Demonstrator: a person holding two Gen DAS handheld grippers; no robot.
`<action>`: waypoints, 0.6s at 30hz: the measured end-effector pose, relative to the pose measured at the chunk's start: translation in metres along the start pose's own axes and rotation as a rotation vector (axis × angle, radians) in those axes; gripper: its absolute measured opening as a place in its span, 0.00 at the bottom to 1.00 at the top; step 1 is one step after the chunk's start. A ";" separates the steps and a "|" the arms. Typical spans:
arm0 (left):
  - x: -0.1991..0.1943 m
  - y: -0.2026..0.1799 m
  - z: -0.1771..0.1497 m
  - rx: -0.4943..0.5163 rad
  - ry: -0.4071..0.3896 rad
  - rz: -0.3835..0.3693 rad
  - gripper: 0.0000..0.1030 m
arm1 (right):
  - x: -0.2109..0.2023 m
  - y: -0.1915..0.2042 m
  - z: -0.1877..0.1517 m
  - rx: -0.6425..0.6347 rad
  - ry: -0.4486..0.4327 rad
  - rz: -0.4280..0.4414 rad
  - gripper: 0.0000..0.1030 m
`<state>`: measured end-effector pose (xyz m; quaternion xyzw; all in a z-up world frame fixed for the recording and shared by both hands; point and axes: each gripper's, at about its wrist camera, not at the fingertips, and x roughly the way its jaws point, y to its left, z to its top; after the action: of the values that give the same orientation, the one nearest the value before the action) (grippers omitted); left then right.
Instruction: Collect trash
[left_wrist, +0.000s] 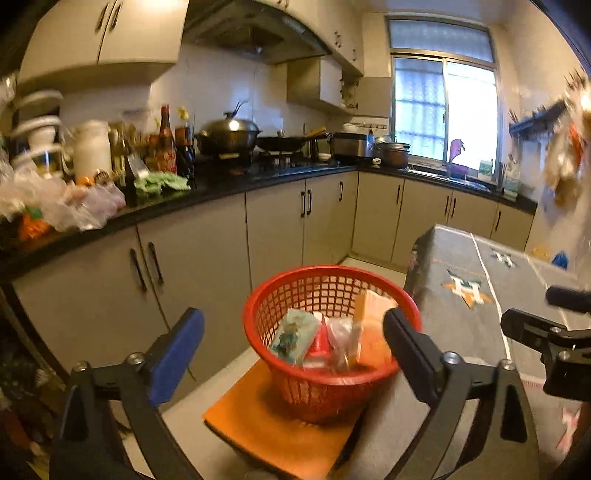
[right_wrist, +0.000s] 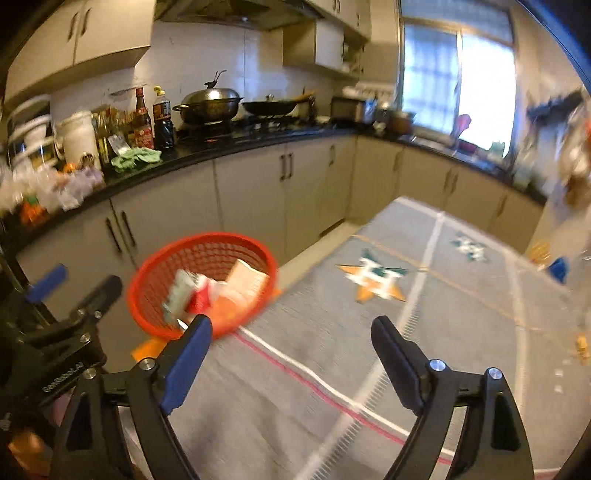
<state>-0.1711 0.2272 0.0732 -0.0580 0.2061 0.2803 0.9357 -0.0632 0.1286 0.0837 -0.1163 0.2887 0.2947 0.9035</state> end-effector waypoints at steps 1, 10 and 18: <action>-0.004 -0.004 -0.003 0.010 0.001 -0.003 0.99 | -0.006 -0.002 -0.007 -0.007 -0.007 -0.018 0.90; -0.032 -0.038 -0.023 0.057 -0.019 0.064 1.00 | -0.042 -0.029 -0.056 -0.046 -0.052 -0.108 0.90; -0.037 -0.053 -0.027 0.111 -0.021 0.100 1.00 | -0.055 -0.059 -0.076 0.004 -0.083 -0.096 0.91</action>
<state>-0.1800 0.1586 0.0639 0.0073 0.2139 0.3155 0.9245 -0.0991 0.0272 0.0577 -0.1161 0.2455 0.2551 0.9280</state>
